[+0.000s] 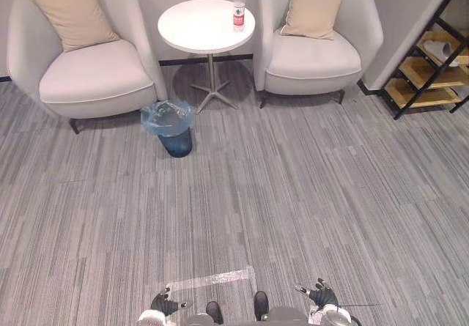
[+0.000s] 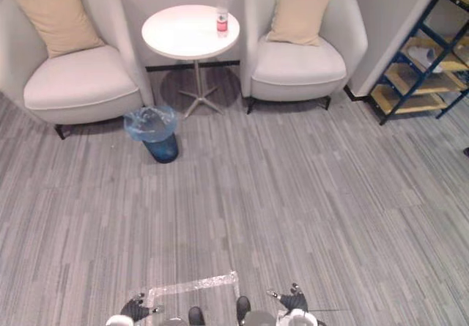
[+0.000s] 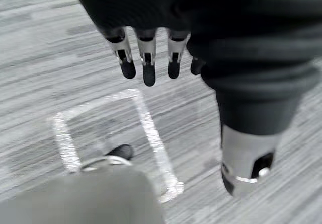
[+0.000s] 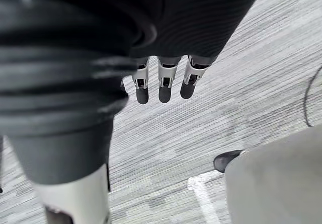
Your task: Gather rubbish on tea table into small bin, then transfer packed bag to large trash can.
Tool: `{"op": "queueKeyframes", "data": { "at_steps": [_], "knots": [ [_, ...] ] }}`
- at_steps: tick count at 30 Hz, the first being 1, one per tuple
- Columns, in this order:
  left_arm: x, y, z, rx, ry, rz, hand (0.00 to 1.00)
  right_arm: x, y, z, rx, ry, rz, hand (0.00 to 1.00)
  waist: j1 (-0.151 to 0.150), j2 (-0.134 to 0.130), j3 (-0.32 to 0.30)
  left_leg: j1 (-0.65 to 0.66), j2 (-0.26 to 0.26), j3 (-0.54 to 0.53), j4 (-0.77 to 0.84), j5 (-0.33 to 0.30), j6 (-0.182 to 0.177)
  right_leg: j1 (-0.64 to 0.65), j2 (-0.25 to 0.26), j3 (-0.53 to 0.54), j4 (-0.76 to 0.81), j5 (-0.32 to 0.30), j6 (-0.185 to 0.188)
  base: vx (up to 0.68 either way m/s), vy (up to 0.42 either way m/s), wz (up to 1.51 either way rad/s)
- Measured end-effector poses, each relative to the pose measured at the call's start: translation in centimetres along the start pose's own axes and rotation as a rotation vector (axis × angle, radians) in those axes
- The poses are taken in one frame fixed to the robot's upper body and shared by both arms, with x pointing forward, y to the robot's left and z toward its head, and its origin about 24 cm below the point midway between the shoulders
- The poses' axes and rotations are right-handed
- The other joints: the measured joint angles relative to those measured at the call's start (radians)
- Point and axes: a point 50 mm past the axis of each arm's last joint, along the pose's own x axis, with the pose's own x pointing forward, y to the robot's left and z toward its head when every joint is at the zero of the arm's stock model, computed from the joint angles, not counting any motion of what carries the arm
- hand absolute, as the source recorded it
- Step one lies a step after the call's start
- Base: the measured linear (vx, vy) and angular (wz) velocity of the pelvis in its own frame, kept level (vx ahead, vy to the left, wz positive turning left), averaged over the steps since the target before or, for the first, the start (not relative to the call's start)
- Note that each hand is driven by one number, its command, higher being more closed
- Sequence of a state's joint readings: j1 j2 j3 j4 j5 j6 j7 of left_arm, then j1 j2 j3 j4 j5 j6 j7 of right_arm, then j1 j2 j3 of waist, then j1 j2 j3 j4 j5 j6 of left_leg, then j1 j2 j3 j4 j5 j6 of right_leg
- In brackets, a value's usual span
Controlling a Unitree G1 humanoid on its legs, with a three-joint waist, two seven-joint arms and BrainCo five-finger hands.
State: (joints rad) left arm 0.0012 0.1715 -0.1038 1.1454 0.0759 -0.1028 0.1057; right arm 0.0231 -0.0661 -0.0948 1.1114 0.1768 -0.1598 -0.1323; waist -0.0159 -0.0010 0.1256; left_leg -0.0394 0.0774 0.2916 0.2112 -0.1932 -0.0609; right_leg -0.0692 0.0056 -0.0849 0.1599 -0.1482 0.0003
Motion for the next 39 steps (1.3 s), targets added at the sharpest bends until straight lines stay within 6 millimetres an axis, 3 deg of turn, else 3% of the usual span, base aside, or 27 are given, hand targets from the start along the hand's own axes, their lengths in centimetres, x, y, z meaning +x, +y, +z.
{"op": "queueKeyframes", "data": {
  "at_steps": [2, 4, 5, 6, 10, 12, 13, 14, 15, 16, 17, 19, 20, 22, 23, 24, 25, 27, 29, 31, 32, 34, 35, 36, 37, 38, 39],
  "knots": [
    [0.2, 0.1, 1.0, -0.026, -0.033, 0.007, 0.00, 0.0, 0.1, 0.1, 0.008, -0.003, 0.000, 0.00, 0.004, -0.007, 0.015, -0.065, 0.025, 0.003, 0.161, -0.014, -0.007, 0.009, -0.002, -0.011, 0.017, -0.015, -0.007, 0.08, -0.118, 0.22],
    [0.2, -0.2, 1.8, -0.111, -0.060, 0.019, 0.00, 0.0, 0.0, 0.3, 0.037, -0.015, -0.005, 0.00, 0.016, 0.009, 0.035, -0.129, 0.073, 0.005, 0.379, -0.012, -0.005, 0.039, 0.003, -0.017, 0.048, -0.023, -0.008, 0.13, -0.105, -0.11],
    [0.2, -0.4, 2.0, -0.151, -0.070, 0.021, 0.00, -0.1, -0.2, 0.4, 0.061, -0.030, -0.015, 0.00, 0.025, 0.016, 0.045, -0.162, 0.094, 0.005, 0.509, 0.013, 0.012, 0.067, -0.001, -0.008, 0.067, -0.050, -0.035, 0.13, -0.003, -0.29],
    [0.1, -1.0, 2.1, -0.183, -0.070, 0.012, 0.00, -0.1, -0.3, 1.0, 0.070, -0.054, -0.016, 0.00, 0.023, 0.026, 0.046, -0.208, 0.116, 0.001, 0.582, -0.026, 0.010, 0.077, -0.008, 0.001, 0.088, -0.077, -0.045, 0.12, 0.023, -0.26],
    [-0.1, -2.2, 3.2, -0.232, -0.117, -0.012, 0.00, -0.1, -0.3, 1.2, 0.093, -0.068, -0.024, 0.00, 0.022, 0.029, 0.053, -0.268, 0.105, 0.003, 0.480, -0.041, 0.007, 0.099, -0.049, 0.018, 0.096, -0.127, -0.042, 0.11, 0.100, -0.05],
    [-0.1, -2.4, 3.5, -0.243, -0.131, -0.017, 0.00, -0.1, -0.4, 1.3, 0.093, -0.069, -0.028, 0.00, 0.024, 0.031, 0.052, -0.272, 0.058, -0.004, 0.314, -0.020, -0.006, 0.105, -0.075, 0.037, 0.089, -0.146, -0.014, 0.18, 0.198, -0.11],
    [-0.2, -2.7, 3.2, -0.255, -0.122, -0.021, 0.00, 0.0, -0.5, 1.4, 0.087, -0.074, -0.030, 0.00, 0.027, 0.045, 0.045, -0.269, 0.030, -0.042, 0.182, 0.013, -0.026, 0.106, -0.080, 0.054, 0.075, -0.155, 0.002, 0.25, 0.301, -0.55],
    [-0.3, -2.9, 2.8, -0.259, -0.107, -0.026, 0.00, 0.1, -0.6, 1.2, 0.075, -0.056, -0.032, 0.00, 0.043, 0.049, 0.042, -0.255, 0.000, -0.084, 0.123, 0.087, 0.003, 0.108, -0.085, 0.093, 0.062, -0.165, 0.020, 0.29, 0.332, -0.65],
    [-0.2, -2.8, 2.7, -0.265, -0.102, -0.023, 0.00, 0.1, -0.6, 1.2, 0.072, -0.054, -0.032, 0.00, 0.049, 0.048, 0.036, -0.255, -0.010, -0.083, 0.126, 0.084, 0.014, 0.108, -0.094, 0.104, 0.055, -0.166, 0.024, 0.45, 0.395, -0.65],
    [-0.1, -2.3, 2.8, -0.257, -0.107, -0.012, 0.00, 0.0, 0.1, 0.9, 0.087, -0.043, -0.018, 0.00, 0.055, 0.020, 0.028, -0.257, -0.042, -0.056, 0.148, 0.037, 0.046, 0.122, -0.129, 0.121, 0.051, -0.162, 0.048, 0.47, 0.335, -0.37],
    [-0.1, -2.1, 2.8, -0.255, -0.106, -0.006, 0.00, 0.0, 0.4, 0.8, 0.095, -0.040, -0.012, 0.00, 0.055, 0.006, 0.024, -0.250, -0.053, -0.038, 0.157, 0.018, 0.050, 0.110, -0.146, 0.126, 0.084, -0.165, 0.064, 0.39, 0.260, -0.28],
    [-0.1, -2.0, 2.7, -0.253, -0.101, -0.003, 0.00, -0.1, 0.6, 0.8, 0.098, -0.038, -0.006, 0.00, 0.056, -0.001, 0.021, -0.218, -0.064, -0.013, 0.157, 0.002, 0.070, 0.083, -0.163, 0.130, 0.178, -0.164, 0.076, 0.37, 0.174, -0.33],
    [-0.1, -2.0, 2.5, -0.249, -0.095, -0.005, 0.00, -0.1, 0.7, 0.9, 0.100, -0.050, 0.005, 0.00, 0.063, -0.005, 0.019, -0.143, -0.073, 0.020, 0.131, -0.026, 0.083, 0.010, -0.176, 0.147, 0.385, -0.135, 0.129, 0.49, 0.206, -0.49],
    [-0.2, -2.2, 2.4, -0.241, -0.092, -0.011, 0.00, -0.1, 0.8, 1.4, 0.103, -0.073, 0.018, 0.00, 0.060, -0.003, 0.018, -0.089, -0.077, 0.029, 0.107, -0.044, 0.086, -0.066, -0.180, 0.147, 0.583, -0.100, 0.192, 0.38, 0.127, -0.33],
    [-0.2, -2.5, 2.6, -0.223, -0.097, -0.024, 0.00, -0.1, 1.0, 1.9, 0.106, -0.096, 0.028, 0.00, 0.050, -0.003, 0.018, -0.030, -0.078, 0.028, 0.083, -0.060, 0.084, -0.153, -0.191, 0.091, 0.769, -0.107, 0.171, 0.37, 0.070, -0.11],
    [-0.2, -2.6, 2.7, -0.218, -0.100, -0.029, 0.00, -0.1, 1.0, 2.1, 0.106, -0.102, 0.029, 0.00, 0.050, -0.003, 0.019, -0.008, -0.078, 0.029, 0.071, -0.061, 0.083, -0.173, -0.198, 0.065, 0.800, -0.115, 0.153, 0.46, 0.042, -0.07],
    [-0.2, -3.1, 2.8, -0.224, -0.100, -0.039, 0.00, 0.0, 1.0, 2.5, 0.096, -0.116, 0.032, 0.00, 0.049, 0.003, 0.023, 0.065, -0.074, 0.028, 0.019, -0.061, 0.083, -0.212, -0.213, -0.018, 0.843, -0.149, 0.090, 0.32, -0.004, -0.08],
    [-0.3, -3.5, 2.8, -0.232, -0.096, -0.049, 0.00, 0.0, 1.1, 2.7, 0.073, -0.130, 0.034, 0.00, 0.041, 0.016, 0.030, 0.136, -0.056, 0.028, -0.017, -0.061, 0.083, -0.247, -0.211, -0.100, 0.806, -0.180, 0.046, 0.40, -0.073, -0.02],
    [-0.3, -4.0, 2.5, -0.222, -0.081, -0.062, 0.00, 0.1, 1.3, 3.3, 0.070, -0.147, 0.044, 0.00, 0.015, 0.014, 0.028, 0.183, -0.028, 0.022, -0.034, -0.061, 0.083, -0.310, -0.183, -0.147, 0.641, -0.179, 0.036, 0.48, -0.212, 0.22],
    [-0.3, -4.2, 2.4, -0.189, -0.076, -0.077, 0.00, 0.1, 1.3, 3.3, 0.068, -0.149, 0.044, 0.00, 0.002, 0.010, 0.025, 0.195, -0.020, -0.004, -0.043, -0.064, 0.074, -0.335, -0.145, -0.129, 0.418, -0.089, 0.038, 0.42, -0.257, 0.41],
    [-0.3, -4.1, 2.3, -0.171, -0.072, -0.082, 0.00, 0.0, 1.0, 2.4, 0.066, -0.119, 0.038, 0.00, -0.003, -0.014, 0.019, 0.215, -0.035, -0.049, -0.050, -0.078, 0.032, -0.323, -0.135, -0.092, 0.280, 0.082, -0.018, 0.27, -0.168, 0.27],
    [-0.3, -5.2, 2.6, -0.186, -0.062, -0.108, 0.00, 0.4, -0.7, 2.6, 0.033, -0.109, -0.003, 0.00, 0.013, 0.059, 0.013, 0.223, 0.026, -0.080, -0.043, -0.082, -0.001, -0.312, -0.087, -0.119, 0.291, 0.060, -0.043, 0.42, -0.231, -0.05],
    [-0.4, -5.6, 2.6, -0.197, -0.055, -0.115, 0.00, 0.4, -1.1, 2.5, 0.037, -0.100, -0.014, 0.00, 0.010, 0.073, 0.011, 0.200, 0.043, -0.095, 0.010, -0.061, -0.036, -0.304, -0.075, -0.124, 0.292, 0.018, -0.051, 0.49, -0.277, -0.08],
    [-0.4, -5.7, 2.6, -0.200, -0.053, -0.115, 0.00, 0.4, -1.0, 2.5, 0.040, -0.102, -0.014, 0.00, 0.007, 0.076, 0.013, 0.186, 0.051, -0.102, 0.044, -0.055, -0.046, -0.295, -0.071, -0.128, 0.290, 0.011, -0.054, 0.40, -0.256, 0.11],
    [-0.3, -5.5, 2.9, -0.225, -0.056, -0.108, 0.00, 0.4, -0.7, 2.6, 0.046, -0.105, -0.006, 0.00, 0.000, 0.072, 0.026, 0.130, 0.073, -0.128, 0.212, -0.030, -0.079, -0.251, -0.063, -0.132, 0.279, -0.012, -0.065, 0.36, -0.247, 0.21],
    [-0.3, -5.5, 3.4, -0.261, -0.076, -0.100, 0.00, 0.3, -0.6, 2.3, 0.035, -0.096, -0.002, 0.00, 0.005, 0.058, 0.038, 0.042, 0.108, -0.166, 0.453, 0.002, -0.077, -0.183, -0.056, -0.139, 0.250, -0.034, -0.073, 0.38, -0.255, 0.17],
    [-0.3, -5.5, 3.6, -0.272, -0.085, -0.097, 0.00, 0.3, -0.6, 2.2, 0.034, -0.094, -0.001, 0.00, 0.009, 0.056, 0.041, 0.015, 0.118, -0.165, 0.530, -0.003, -0.075, -0.161, -0.055, -0.143, 0.244, -0.042, -0.079, 0.27, -0.179, 0.05]
  ]
}}
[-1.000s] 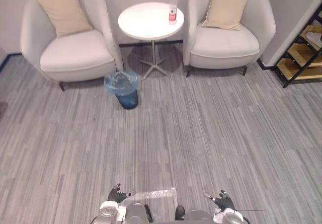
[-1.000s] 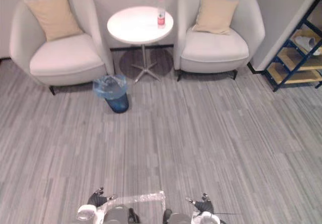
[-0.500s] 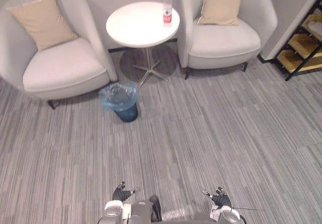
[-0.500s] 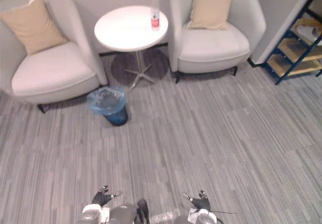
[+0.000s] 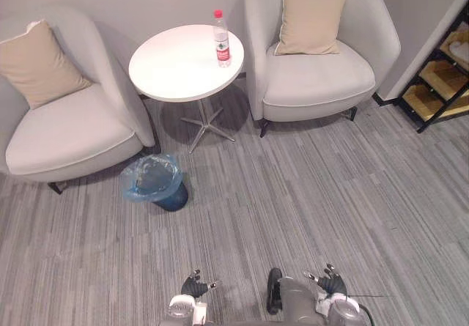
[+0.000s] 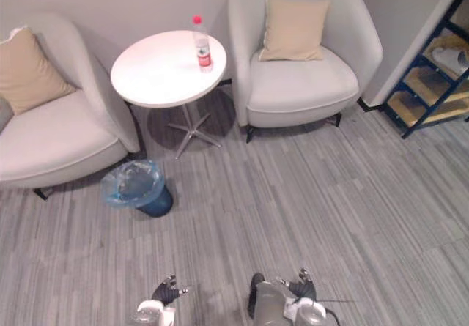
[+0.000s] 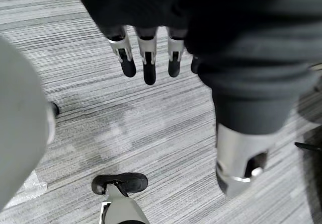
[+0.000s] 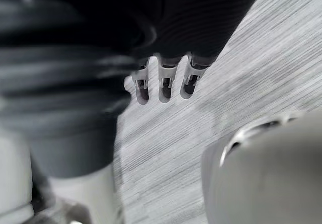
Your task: Gather rubbish on tea table into small bin, then transfer packed bag to large trash can.
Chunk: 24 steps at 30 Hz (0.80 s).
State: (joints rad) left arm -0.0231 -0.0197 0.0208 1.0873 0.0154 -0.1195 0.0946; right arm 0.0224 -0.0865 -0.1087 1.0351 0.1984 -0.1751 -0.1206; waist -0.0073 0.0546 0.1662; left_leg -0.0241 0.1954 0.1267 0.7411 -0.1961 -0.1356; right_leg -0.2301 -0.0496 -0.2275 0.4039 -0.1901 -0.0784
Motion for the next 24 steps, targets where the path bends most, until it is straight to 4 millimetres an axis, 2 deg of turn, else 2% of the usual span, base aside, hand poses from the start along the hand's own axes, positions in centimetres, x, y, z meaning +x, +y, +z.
{"op": "queueKeyframes", "data": {
  "at_steps": [1, 2, 4, 5, 6, 7, 8, 9, 10, 11, 12, 13, 14, 15, 16, 17, 18, 19, 20, 21, 22, 24],
  "knots": [
    [0.0, 0.0, 0.5, -0.006, -0.022, 0.002, 0.00, -0.1, 0.2, -0.1, 0.001, 0.003, 0.004, 0.00, 0.007, -0.001, 0.002, -0.050, 0.018, 0.014, 0.109, -0.010, 0.008, 0.044, 0.001, -0.003, -0.008, -0.015, -0.004, 0.29, -0.156, 0.06],
    [0.0, 0.0, 1.0, -0.028, -0.051, 0.004, 0.00, -0.1, 0.5, -0.2, -0.007, 0.003, 0.014, 0.00, 0.011, -0.016, 0.009, -0.139, 0.045, 0.056, 0.187, -0.028, 0.038, 0.108, 0.002, -0.011, -0.031, -0.043, -0.010, 0.24, -0.112, 0.08],
    [0.0, -0.3, 1.3, -0.062, -0.066, 0.003, 0.00, -0.2, 0.6, 0.0, 0.007, -0.011, 0.012, 0.00, 0.016, -0.012, 0.007, -0.203, 0.054, 0.103, 0.129, -0.042, 0.053, 0.154, 0.007, -0.020, -0.071, -0.051, 0.008, 0.23, -0.056, 0.12],
    [-0.1, -0.4, 1.5, -0.086, -0.077, 0.007, 0.00, -0.2, 0.7, 0.0, 0.013, -0.012, 0.010, 0.00, 0.022, -0.011, 0.005, -0.240, 0.041, 0.140, 0.022, -0.049, 0.063, 0.184, 0.009, -0.020, -0.105, -0.058, 0.030, 0.21, 0.004, 0.08],
    [-0.1, -0.4, 1.6, -0.089, -0.080, 0.007, 0.00, -0.2, 0.7, 0.0, 0.015, -0.012, 0.009, 0.00, 0.023, -0.010, 0.005, -0.254, 0.031, 0.146, -0.020, -0.049, 0.064, 0.199, 0.010, -0.018, -0.116, -0.061, 0.036, 0.29, 0.043, 0.05],
    [-0.1, -0.5, 1.8, -0.104, -0.086, 0.009, 0.00, -0.2, 0.8, 0.0, 0.017, -0.011, 0.006, 0.00, 0.025, -0.009, 0.005, -0.270, -0.009, 0.161, -0.148, -0.038, 0.066, 0.226, 0.008, -0.016, -0.144, -0.065, 0.050, 0.34, 0.071, 0.03],
    [-0.1, -0.5, 1.8, -0.118, -0.087, 0.009, 0.00, -0.3, 0.9, 0.0, 0.020, -0.008, 0.008, 0.00, 0.033, -0.008, 0.005, -0.270, -0.067, 0.156, -0.342, 0.021, 0.056, 0.253, 0.003, -0.006, -0.175, -0.071, 0.065, 0.36, 0.088, -0.01],
    [-0.1, -0.5, 1.8, -0.120, -0.087, 0.009, 0.00, -0.2, 1.0, 0.0, 0.020, -0.008, 0.009, 0.00, 0.037, -0.007, 0.004, -0.270, -0.081, 0.153, -0.402, 0.044, 0.055, 0.261, 0.003, -0.001, -0.185, -0.074, 0.067, 0.36, 0.129, -0.17],
    [-0.1, -0.5, 1.8, -0.122, -0.091, 0.010, 0.00, -0.2, 1.1, -0.1, 0.020, -0.002, 0.012, 0.00, 0.051, -0.005, 0.005, -0.272, -0.109, 0.130, -0.493, 0.126, 0.060, 0.277, 0.005, 0.016, -0.206, -0.077, 0.070, 0.31, 0.131, -0.45],
    [0.0, -0.3, 1.9, -0.124, -0.098, 0.013, 0.00, -0.1, 1.2, -0.1, 0.014, 0.009, 0.013, 0.00, 0.072, -0.010, 0.001, -0.262, -0.123, 0.111, -0.521, 0.206, 0.065, 0.291, 0.005, 0.046, -0.227, -0.079, 0.091, 0.43, 0.178, -0.56],
    [0.1, 0.2, 2.0, -0.115, -0.096, 0.023, 0.00, -0.1, 2.0, -0.2, 0.022, 0.020, 0.029, 0.00, 0.076, -0.031, -0.010, -0.247, -0.156, 0.122, -0.521, 0.185, 0.118, 0.307, -0.022, 0.071, -0.253, -0.081, 0.108, 0.49, 0.151, -0.45],
    [0.1, 0.5, 1.9, -0.111, -0.092, 0.030, 0.00, -0.1, 2.3, -0.4, 0.014, 0.030, 0.039, 0.00, 0.064, -0.048, -0.015, -0.255, -0.167, 0.129, -0.483, 0.149, 0.147, 0.311, -0.038, 0.084, -0.244, -0.079, 0.118, 0.61, 0.192, -0.23],
    [0.1, 0.6, 1.9, -0.113, -0.092, 0.034, 0.00, -0.2, 2.5, -0.6, 0.016, 0.035, 0.043, 0.00, 0.066, -0.059, -0.018, -0.248, -0.173, 0.156, -0.440, 0.105, 0.161, 0.295, -0.058, 0.140, -0.175, -0.086, 0.131, 0.63, 0.213, -0.28],
    [0.1, 0.7, 1.7, -0.109, -0.085, 0.036, 0.00, -0.3, 2.4, -0.9, 0.010, 0.046, 0.042, 0.00, 0.070, -0.060, -0.019, -0.204, -0.180, 0.169, -0.444, 0.065, 0.165, 0.250, -0.065, 0.184, -0.029, -0.089, 0.147, 0.51, 0.215, -0.32],
    [0.1, 0.7, 1.6, -0.104, -0.079, 0.035, 0.00, -0.3, 2.4, -1.0, 0.004, 0.049, 0.043, 0.00, 0.067, -0.060, -0.019, -0.187, -0.184, 0.169, -0.450, 0.052, 0.166, 0.224, -0.071, 0.190, 0.049, -0.084, 0.173, 0.48, 0.207, -0.26],
    [0.1, 0.8, 1.3, -0.081, -0.063, 0.031, 0.00, -0.3, 2.4, -0.7, -0.009, 0.028, 0.050, 0.00, 0.058, -0.060, -0.019, -0.134, -0.196, 0.167, -0.469, 0.022, 0.169, 0.138, -0.094, 0.193, 0.272, -0.039, 0.253, 0.54, 0.178, -0.05],
    [0.1, 1.0, 1.0, -0.067, -0.050, 0.033, 0.00, -0.3, 2.5, -0.3, -0.017, 0.006, 0.057, 0.00, 0.050, -0.065, -0.020, -0.070, -0.208, 0.167, -0.481, -0.007, 0.169, 0.063, -0.124, 0.188, 0.474, -0.033, 0.260, 0.54, 0.147, 0.01],
    [0.1, 1.1, 0.9, -0.066, -0.045, 0.034, 0.00, -0.3, 2.4, -0.2, -0.016, 0.003, 0.057, 0.00, 0.052, -0.066, -0.019, -0.044, -0.211, 0.167, -0.490, -0.011, 0.169, 0.047, -0.132, 0.178, 0.516, -0.041, 0.246, 0.54, 0.086, 0.04],
    [0.1, 1.1, 0.6, -0.064, -0.025, 0.035, 0.00, -0.2, 2.2, -0.3, -0.020, 0.008, 0.054, 0.00, 0.051, -0.065, -0.020, 0.028, -0.216, 0.159, -0.528, -0.014, 0.170, 0.016, -0.150, 0.142, 0.576, -0.071, 0.194, 0.36, 0.023, 0.05],
    [0.0, 1.0, 0.5, -0.065, -0.020, 0.034, 0.00, -0.2, 2.0, -0.2, -0.018, 0.007, 0.051, 0.00, 0.050, -0.061, -0.019, 0.061, -0.214, 0.149, -0.548, -0.014, 0.170, 0.008, -0.153, 0.120, 0.580, -0.084, 0.171, 0.43, -0.014, 0.24],
    [0.0, 1.0, 0.4, -0.065, -0.016, 0.029, 0.00, -0.1, 1.5, -0.4, 0.002, 0.031, 0.048, 0.00, 0.044, -0.048, -0.017, 0.110, -0.202, 0.119, -0.576, -0.014, 0.170, -0.016, -0.152, 0.061, 0.538, -0.113, 0.132, 0.42, -0.080, 0.51],
    [0.0, 1.0, 0.1, -0.062, -0.004, 0.019, 0.00, -0.1, 0.8, -0.6, 0.032, 0.046, 0.028, 0.00, 0.039, -0.049, -0.020, 0.148, -0.176, 0.082, -0.585, -0.014, 0.170, -0.049, -0.134, 0.014, 0.423, -0.139, 0.125, 0.45, -0.181, 0.73]
  ]
}}
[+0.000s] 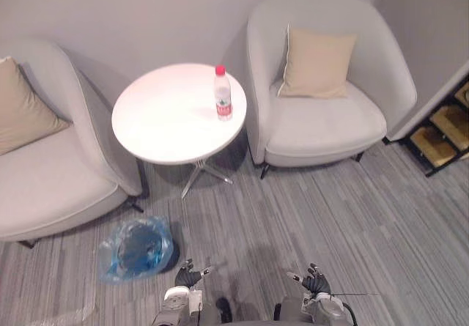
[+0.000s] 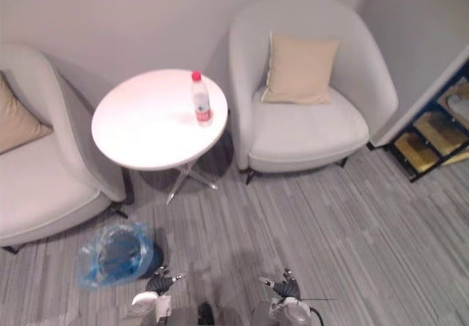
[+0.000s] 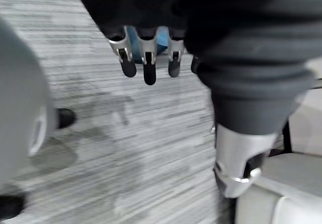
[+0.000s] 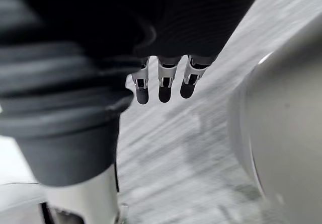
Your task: Gather rubbish on tea table into small bin, then transfer packed bag to large trash can.
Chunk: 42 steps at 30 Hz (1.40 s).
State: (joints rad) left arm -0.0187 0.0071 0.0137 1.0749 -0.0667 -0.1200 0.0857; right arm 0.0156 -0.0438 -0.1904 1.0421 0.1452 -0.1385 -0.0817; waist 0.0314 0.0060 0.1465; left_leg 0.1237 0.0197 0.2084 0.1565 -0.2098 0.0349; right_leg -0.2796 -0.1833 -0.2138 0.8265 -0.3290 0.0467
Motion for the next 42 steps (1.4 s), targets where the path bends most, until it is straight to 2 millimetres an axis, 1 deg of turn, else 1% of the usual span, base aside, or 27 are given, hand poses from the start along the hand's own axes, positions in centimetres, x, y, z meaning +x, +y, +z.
{"op": "queueKeyframes", "data": {
  "at_steps": [1, 3, 4, 5, 6, 7, 8, 9, 10, 11, 12, 13, 14, 15, 16, 17, 18, 19, 20, 22, 24, 26, 32, 34, 36, 40, 42],
  "knots": [
    [-0.1, 0.0, -0.2, 0.010, 0.005, -0.005, 0.00, -0.1, -0.8, -0.5, 0.013, 0.018, -0.026, 0.00, -0.022, 0.002, 0.001, 0.029, 0.037, -0.047, 0.000, -0.002, -0.003, -0.035, 0.048, 0.028, -0.185, 0.023, 0.003, 0.41, -0.249, 0.82],
    [-0.1, 0.1, -0.6, 0.029, 0.017, -0.004, 0.00, -0.2, -0.9, -0.7, 0.030, 0.027, -0.035, 0.00, -0.033, 0.000, 0.001, 0.045, 0.054, -0.080, 0.000, -0.012, -0.020, -0.044, 0.071, 0.074, -0.338, 0.102, 0.010, 0.38, -0.270, 0.78],
    [-0.2, 0.4, -1.0, 0.047, 0.032, -0.003, 0.00, -0.3, -1.3, -1.2, 0.045, 0.043, -0.050, 0.00, -0.045, -0.022, -0.006, 0.071, 0.055, -0.108, 0.001, -0.047, -0.077, -0.025, 0.076, 0.119, -0.499, 0.306, 0.015, 0.52, -0.345, 0.59],
    [-0.2, -0.5, -1.1, 0.048, 0.043, -0.029, 0.00, -0.2, -2.2, -1.0, 0.052, 0.040, -0.078, 0.00, -0.034, 0.028, -0.007, 0.081, 0.107, -0.139, 0.001, -0.063, -0.095, 0.004, 0.113, 0.086, -0.488, 0.292, -0.029, 0.44, -0.279, 0.50],
    [-0.2, -0.7, -1.1, 0.047, 0.041, -0.036, 0.00, -0.2, -2.4, -1.1, 0.057, 0.044, -0.084, 0.00, -0.031, 0.031, -0.009, 0.077, 0.108, -0.146, 0.005, -0.054, -0.092, 0.003, 0.116, 0.085, -0.480, 0.282, -0.034, 0.39, -0.253, 0.21],
    [-0.3, -1.3, -1.2, 0.050, 0.043, -0.054, 0.00, -0.3, -2.8, -1.2, 0.089, 0.049, -0.101, 0.00, -0.031, 0.039, -0.012, 0.072, 0.113, -0.163, 0.006, -0.023, -0.096, 0.006, 0.115, 0.065, -0.466, 0.253, -0.043, 0.34, -0.260, 0.37],
    [-0.3, -1.7, -1.2, 0.046, 0.049, -0.062, 0.00, -0.2, -2.9, -1.1, 0.098, 0.047, -0.104, 0.00, -0.040, 0.055, -0.013, 0.070, 0.131, -0.170, 0.021, 0.005, -0.130, 0.031, 0.119, 0.033, -0.474, 0.233, -0.055, 0.40, -0.299, 0.44],
    [-0.3, -1.8, -1.2, 0.047, 0.051, -0.065, 0.00, -0.2, -2.9, -1.1, 0.096, 0.046, -0.106, 0.00, -0.043, 0.057, -0.011, 0.067, 0.135, -0.173, 0.036, 0.009, -0.135, 0.045, 0.121, 0.024, -0.480, 0.229, -0.056, 0.31, -0.223, 0.59],
    [-0.3, -2.0, -1.1, 0.045, 0.045, -0.070, 0.00, -0.3, -3.0, -1.2, 0.085, 0.053, -0.105, 0.00, -0.043, 0.060, -0.008, 0.046, 0.151, -0.174, 0.111, 0.012, -0.143, 0.086, 0.127, 0.002, -0.500, 0.214, -0.062, 0.23, -0.154, 0.66],
    [-0.2, -1.9, -0.7, 0.022, 0.027, -0.064, 0.00, -0.4, -2.9, -1.6, 0.066, 0.068, -0.098, 0.00, -0.037, 0.052, -0.003, -0.020, 0.168, -0.173, 0.283, 0.031, -0.178, 0.149, 0.129, -0.019, -0.529, 0.198, -0.066, 0.23, -0.133, 0.68],
    [-0.2, -1.8, -0.4, 0.013, 0.012, -0.059, 0.00, -0.4, -2.8, -1.7, 0.044, 0.072, -0.087, 0.00, -0.029, 0.044, 0.002, -0.067, 0.185, -0.158, 0.398, 0.046, -0.206, 0.181, 0.123, -0.033, -0.550, 0.189, -0.077, 0.18, -0.099, 0.49],
    [-0.2, -1.8, -0.3, 0.010, 0.007, -0.058, 0.00, -0.4, -2.7, -1.8, 0.036, 0.074, -0.083, 0.00, -0.024, 0.041, 0.003, -0.091, 0.198, -0.143, 0.448, 0.046, -0.204, 0.195, 0.122, -0.043, -0.556, 0.184, -0.079, 0.14, -0.031, 0.34],
    [-0.2, -1.8, -0.3, 0.001, 0.002, -0.056, 0.00, -0.4, -2.6, -1.8, 0.028, 0.075, -0.076, 0.00, -0.024, 0.048, -0.001, -0.130, 0.231, -0.087, 0.512, 0.018, -0.170, 0.231, 0.121, -0.068, -0.573, 0.176, -0.079, 0.15, -0.004, 0.46],
    [-0.3, -1.7, -0.4, -0.009, 0.006, -0.054, 0.00, -0.5, -2.5, -1.9, 0.030, 0.077, -0.072, 0.00, -0.031, 0.052, -0.004, -0.165, 0.236, -0.022, 0.489, -0.029, -0.156, 0.268, 0.112, -0.090, -0.591, 0.173, -0.075, 0.18, 0.008, 0.46],
    [-0.3, -1.7, -0.4, -0.010, 0.003, -0.054, 0.00, -0.5, -2.5, -1.9, 0.030, 0.079, -0.072, 0.00, -0.029, 0.052, -0.004, -0.175, 0.230, -0.006, 0.467, -0.039, -0.152, 0.276, 0.108, -0.094, -0.595, 0.172, -0.072, 0.15, 0.059, 0.42],
    [-0.3, -1.7, -0.2, -0.012, -0.005, -0.052, 0.00, -0.5, -2.4, -2.0, 0.033, 0.082, -0.071, 0.00, -0.026, 0.052, -0.004, -0.196, 0.205, 0.023, 0.355, -0.037, -0.147, 0.294, 0.094, -0.105, -0.602, 0.169, -0.056, 0.14, 0.106, 0.28],
    [-0.3, -1.8, -0.3, -0.010, -0.005, -0.054, 0.00, -0.5, -2.4, -2.1, 0.039, 0.086, -0.073, 0.00, -0.025, 0.059, -0.008, -0.207, 0.175, 0.024, 0.201, 0.018, -0.133, 0.306, 0.092, -0.109, -0.604, 0.165, -0.036, 0.17, 0.145, 0.21],
    [-0.3, -1.5, -0.2, -0.005, -0.006, -0.051, 0.00, -0.5, -2.6, -2.2, 0.037, 0.092, -0.076, 0.00, -0.021, 0.053, -0.012, -0.200, 0.152, 0.013, 0.168, 0.039, -0.152, 0.311, 0.090, -0.094, -0.604, 0.163, -0.021, 0.12, 0.107, 0.09],
    [-0.3, -1.4, -0.3, -0.001, -0.004, -0.049, 0.00, -0.6, -2.6, -2.4, 0.038, 0.099, -0.078, 0.00, -0.019, 0.052, -0.017, -0.187, 0.138, 0.013, 0.144, 0.047, -0.149, 0.318, 0.090, -0.084, -0.613, 0.168, -0.012, 0.13, 0.075, 0.05],
    [-0.3, -0.5, -0.8, 0.042, 0.018, -0.039, 0.00, -0.8, -2.2, -3.1, 0.045, 0.127, -0.070, 0.00, -0.021, 0.018, -0.042, -0.159, 0.092, 0.013, 0.074, 0.071, -0.128, 0.320, 0.071, -0.047, -0.664, 0.176, 0.003, 0.15, 0.086, 0.15],
    [-0.1, 0.1, -0.8, 0.058, 0.024, -0.027, 0.00, -0.9, -2.1, -3.3, 0.075, 0.132, -0.080, 0.00, -0.021, 0.011, -0.040, -0.147, 0.081, 0.011, 0.068, 0.071, -0.128, 0.348, 0.059, -0.045, -0.682, 0.181, 0.011, 0.14, 0.090, 0.10],
    [-0.2, 1.0, -1.2, 0.079, 0.046, -0.009, 0.00, -0.9, -2.2, -3.6, 0.068, 0.142, -0.083, 0.00, -0.022, 0.006, -0.039, -0.090, 0.059, 0.012, 0.018, 0.073, -0.125, 0.384, 0.056, -0.019, -0.709, 0.181, 0.011, 0.10, 0.073, 0.01],
    [-0.4, 2.7, -2.3, 0.139, 0.095, 0.015, 0.00, -0.9, -2.4, -3.5, 0.037, 0.148, -0.074, 0.00, -0.022, 0.004, -0.044, -0.069, 0.054, -0.007, -0.051, 0.091, -0.123, 0.400, 0.067, -0.015, -0.744, 0.182, 0.011, 0.08, -0.027, 0.02],
    [-0.4, 2.8, -2.4, 0.141, 0.098, 0.017, 0.00, -0.8, -2.7, -3.4, 0.027, 0.145, -0.075, 0.00, -0.022, 0.003, -0.044, -0.069, 0.054, -0.014, -0.052, 0.091, -0.123, 0.405, 0.069, -0.015, -0.750, 0.183, 0.010, 0.06, -0.031, 0.05],
    [-0.4, 2.8, -2.5, 0.152, 0.101, 0.014, 0.00, -0.7, -3.1, -3.0, -0.028, 0.135, -0.067, 0.00, -0.021, 0.000, -0.051, -0.069, 0.055, -0.028, -0.062, 0.091, -0.123, 0.409, 0.074, -0.010, -0.765, 0.194, 0.003, 0.05, -0.006, 0.02],
    [-0.5, 3.0, -2.6, 0.183, 0.104, 0.001, 0.00, -0.1, -4.3, 0.1, -0.136, 0.015, -0.063, 0.00, -0.020, -0.007, -0.061, -0.068, 0.053, -0.028, -0.076, 0.091, -0.123, 0.402, 0.075, 0.016, -0.776, 0.217, 0.003, 0.03, 0.042, -0.06],
    [-0.5, 3.1, -2.6, 0.192, 0.101, -0.003, 0.00, 0.1, -5.2, 5.0, -0.232, -0.176, -0.076, 0.00, -0.020, -0.008, -0.063, -0.073, 0.046, -0.027, -0.083, 0.096, -0.115, 0.395, 0.072, 0.037, -0.793, 0.245, 0.005, 0.00, 0.073, -0.07]
  ]
}}
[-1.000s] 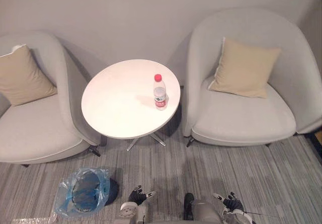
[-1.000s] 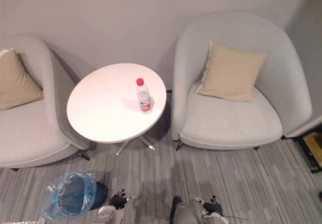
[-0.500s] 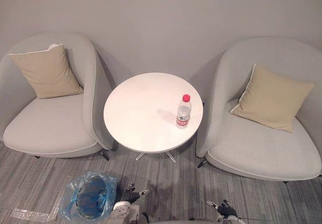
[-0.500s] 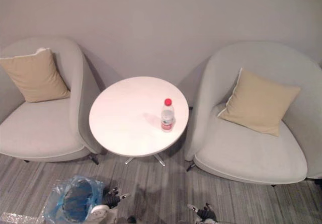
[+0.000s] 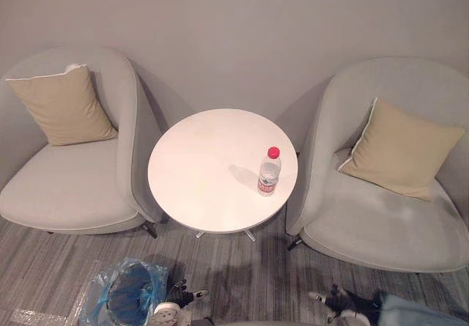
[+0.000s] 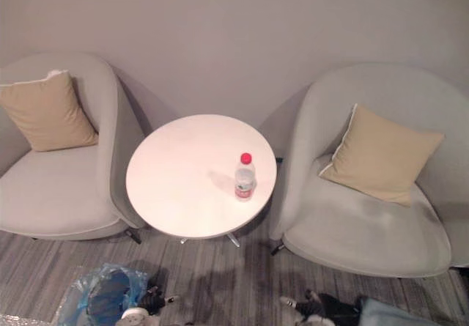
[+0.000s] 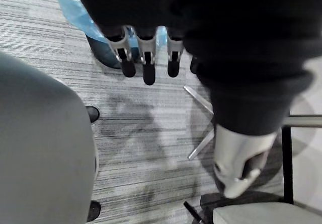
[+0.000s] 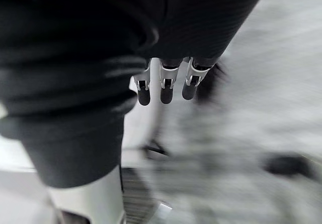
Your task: Gather rubbish on tea table into small bin, then transfer packed bag to large trash can.
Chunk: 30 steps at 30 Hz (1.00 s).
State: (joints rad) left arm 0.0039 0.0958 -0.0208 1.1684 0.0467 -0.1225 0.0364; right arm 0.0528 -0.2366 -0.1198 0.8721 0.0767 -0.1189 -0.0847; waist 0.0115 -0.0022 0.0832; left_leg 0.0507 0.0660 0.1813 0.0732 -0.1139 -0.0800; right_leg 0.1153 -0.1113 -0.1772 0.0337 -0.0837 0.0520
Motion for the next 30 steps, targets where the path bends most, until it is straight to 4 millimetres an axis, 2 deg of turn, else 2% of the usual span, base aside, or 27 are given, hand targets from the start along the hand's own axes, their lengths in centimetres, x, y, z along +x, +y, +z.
{"op": "queueKeyframes", "data": {
  "at_steps": [1, 3, 7, 10, 12, 17, 20, 24, 30],
  "knots": [
    [0.0, 0.0, 0.0, 0.000, 0.000, 0.000, 0.00, 0.1, -0.2, 0.7, -0.012, -0.030, -0.002, 0.00, 0.000, 0.000, 0.000, -0.001, -0.001, 0.000, 0.000, 0.001, 0.001, -0.001, 0.000, 0.002, -0.003, 0.005, -0.001, -0.01, 0.080, -0.05],
    [-0.1, 0.3, -0.1, 0.004, -0.003, 0.007, 0.00, 0.5, -0.8, 4.7, -0.074, -0.196, -0.007, 0.00, 0.000, -0.005, -0.004, -0.014, -0.010, -0.001, 0.000, 0.007, 0.011, -0.014, -0.009, 0.019, -0.011, 0.022, 0.001, -0.02, 0.073, -0.04],
    [-0.1, 0.5, 0.0, 0.006, -0.008, 0.011, 0.00, 0.8, 0.5, 7.3, -0.109, -0.292, 0.025, 0.00, 0.002, -0.006, -0.005, -0.018, -0.019, -0.005, 0.000, 0.012, 0.018, -0.014, -0.016, 0.022, -0.027, 0.033, 0.002, -0.05, 0.036, 0.03],
    [-0.1, 0.5, 0.0, 0.005, -0.014, 0.012, 0.00, 0.6, 1.6, 8.2, -0.129, -0.335, 0.051, 0.00, 0.005, -0.002, -0.007, -0.044, -0.024, -0.027, 0.000, 0.023, 0.024, -0.028, -0.017, 0.019, -0.029, 0.033, 0.002, -0.09, -0.016, 0.14],
    [-0.1, 0.5, 0.1, 0.004, -0.017, 0.013, 0.00, 0.6, 1.6, 8.5, -0.127, -0.345, 0.043, 0.00, 0.005, -0.002, -0.006, -0.053, -0.024, -0.031, -0.002, 0.030, 0.021, -0.030, -0.017, 0.018, -0.029, 0.033, 0.002, -0.07, -0.035, 0.10],
    [-0.1, 0.5, 0.0, 0.004, -0.018, 0.013, 0.00, 0.7, 2.2, 10.9, -0.130, -0.421, 0.042, 0.00, 0.003, 0.002, -0.005, -0.052, -0.026, -0.049, -0.076, 0.096, 0.015, -0.060, -0.014, 0.008, -0.023, 0.032, 0.004, -0.11, -0.046, 0.05],
    [-0.1, 0.5, 0.1, 0.003, -0.022, 0.014, 0.00, 0.8, 3.0, 12.2, -0.136, -0.459, 0.053, 0.00, 0.005, 0.003, -0.002, -0.051, -0.031, -0.067, -0.127, 0.140, 0.013, -0.084, -0.016, -0.004, -0.011, 0.019, 0.023, -0.16, -0.049, 0.15],
    [-0.1, 0.3, 0.4, 0.007, -0.035, 0.010, 0.00, 0.8, 3.3, 14.2, -0.122, -0.511, 0.034, 0.00, 0.006, 0.015, 0.011, -0.052, -0.032, -0.103, -0.175, 0.181, 0.016, -0.104, -0.015, -0.019, 0.002, 0.013, 0.030, -0.13, -0.018, 0.18],
    [-0.1, 0.4, 0.7, -0.002, -0.053, 0.012, 0.00, 0.8, 3.6, 16.2, -0.106, -0.562, 0.024, 0.00, 0.016, 0.017, 0.023, -0.069, -0.039, -0.121, -0.175, 0.188, 0.019, -0.113, -0.018, -0.029, 0.005, 0.013, 0.035, -0.02, 0.013, 0.08]
  ]
}}
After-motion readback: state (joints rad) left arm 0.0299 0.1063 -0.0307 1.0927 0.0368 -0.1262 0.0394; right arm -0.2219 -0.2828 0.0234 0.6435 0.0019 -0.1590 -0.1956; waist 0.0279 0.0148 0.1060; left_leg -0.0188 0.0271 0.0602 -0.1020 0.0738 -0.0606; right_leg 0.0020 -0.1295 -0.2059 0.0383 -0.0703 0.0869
